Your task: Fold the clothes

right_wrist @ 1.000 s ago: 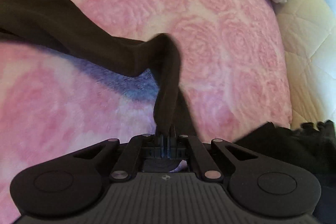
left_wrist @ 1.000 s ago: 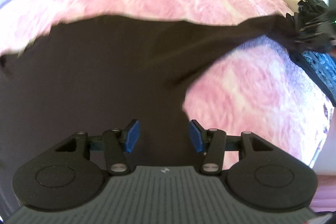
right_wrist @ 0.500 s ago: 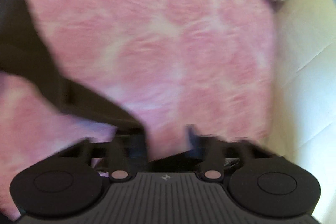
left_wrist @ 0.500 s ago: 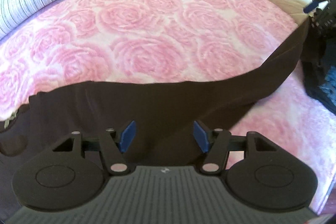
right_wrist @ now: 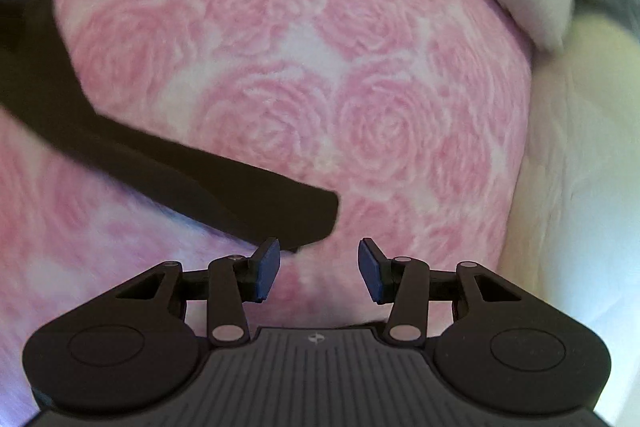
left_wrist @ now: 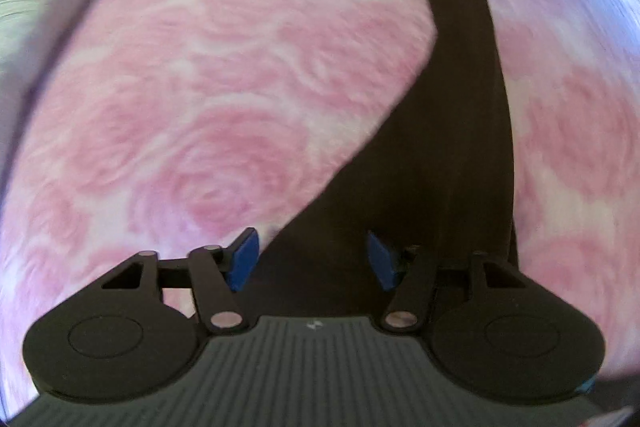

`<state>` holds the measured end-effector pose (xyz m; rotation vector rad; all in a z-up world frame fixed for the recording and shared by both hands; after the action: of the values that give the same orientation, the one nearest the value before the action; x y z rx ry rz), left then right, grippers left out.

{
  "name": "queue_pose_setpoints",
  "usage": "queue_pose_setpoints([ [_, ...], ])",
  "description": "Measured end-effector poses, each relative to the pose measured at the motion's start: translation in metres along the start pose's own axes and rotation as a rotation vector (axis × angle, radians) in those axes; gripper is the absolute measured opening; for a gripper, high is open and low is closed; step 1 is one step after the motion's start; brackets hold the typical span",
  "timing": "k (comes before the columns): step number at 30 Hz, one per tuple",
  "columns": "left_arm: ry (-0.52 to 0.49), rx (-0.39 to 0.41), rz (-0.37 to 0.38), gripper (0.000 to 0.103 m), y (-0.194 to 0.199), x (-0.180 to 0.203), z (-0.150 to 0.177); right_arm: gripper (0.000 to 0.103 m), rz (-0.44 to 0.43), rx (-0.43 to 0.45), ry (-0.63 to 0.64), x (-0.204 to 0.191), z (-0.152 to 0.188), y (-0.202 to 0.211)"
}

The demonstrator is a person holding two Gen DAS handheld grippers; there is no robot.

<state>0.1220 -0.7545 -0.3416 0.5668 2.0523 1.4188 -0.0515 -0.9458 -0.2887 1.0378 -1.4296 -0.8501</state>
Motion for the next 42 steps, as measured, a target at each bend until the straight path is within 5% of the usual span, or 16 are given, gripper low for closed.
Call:
queue_pose_setpoints([
  [2,-0.031,-0.007,0.038,0.033,-0.004,0.001,-0.002,0.049,-0.024,0.014,0.163,-0.001,0.0,-0.005],
  [4,-0.043,-0.001,0.054,0.005,-0.002,0.001,-0.003,0.05,-0.109,0.01,0.326,-0.007,0.004,-0.009],
  [8,0.087,0.063,0.004,0.002,0.014,-0.005,0.006,0.052,-0.179,0.005,0.607,-0.024,0.01,-0.025],
  [11,0.171,0.087,-0.023,0.002,0.019,-0.005,0.017,0.05,-0.187,0.012,0.658,-0.036,0.007,-0.044],
  [13,0.229,0.106,-0.039,0.002,0.023,-0.006,0.023,0.042,-0.202,-0.009,0.661,-0.044,0.005,-0.058],
  [14,0.254,0.121,-0.048,0.002,0.027,-0.007,0.025,0.027,-0.197,-0.027,0.66,-0.047,0.005,-0.063],
  [15,0.277,0.137,-0.056,0.002,0.033,-0.008,0.027,0.002,-0.188,-0.05,0.65,-0.048,0.005,-0.067],
  [20,0.384,0.223,-0.079,0.002,0.077,-0.011,0.039,0.001,-0.272,-0.183,0.565,-0.03,-0.001,-0.024],
  [22,0.454,0.229,-0.106,0.002,0.082,-0.018,0.042,0.0,-0.334,-0.247,0.546,-0.018,-0.004,-0.001],
  [24,0.511,0.194,-0.127,0.003,0.067,-0.026,0.039,0.0,-0.307,-0.25,0.505,-0.007,-0.015,0.004],
  [25,0.54,0.17,-0.133,0.006,0.057,-0.029,0.038,0.003,-0.252,-0.244,0.476,-0.002,-0.022,-0.003],
  [27,0.598,0.136,-0.136,0.01,0.038,-0.034,0.034,0.036,-0.083,-0.24,0.407,0.006,-0.036,-0.029],
  [30,0.577,0.158,-0.136,0.018,0.043,-0.017,0.019,0.035,-0.006,-0.193,0.281,0.01,-0.048,-0.042],
  [35,0.541,0.194,-0.138,0.024,0.051,0.012,-0.005,0.036,-0.094,-0.118,0.111,-0.002,-0.045,-0.021],
  [39,0.512,0.223,-0.139,0.024,0.058,0.035,-0.024,0.037,-0.186,-0.019,-0.146,-0.021,-0.027,0.013],
  [42,0.476,0.255,-0.066,0.024,0.039,0.054,-0.068,0.037,-0.281,0.006,-0.275,-0.053,-0.005,0.028],
])
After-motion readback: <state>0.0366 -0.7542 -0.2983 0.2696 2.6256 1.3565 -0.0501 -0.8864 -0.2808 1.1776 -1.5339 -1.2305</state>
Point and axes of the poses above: each gripper's, at about its wrist camera, not at the fingertips, and y roughly against the way its jaws point, x to its right, z to its underside, the point moved 2 cm from there along -y, roughly the way its jaws point, and after that the axes turned 12 degrees about -y, right-handed, at the moved point
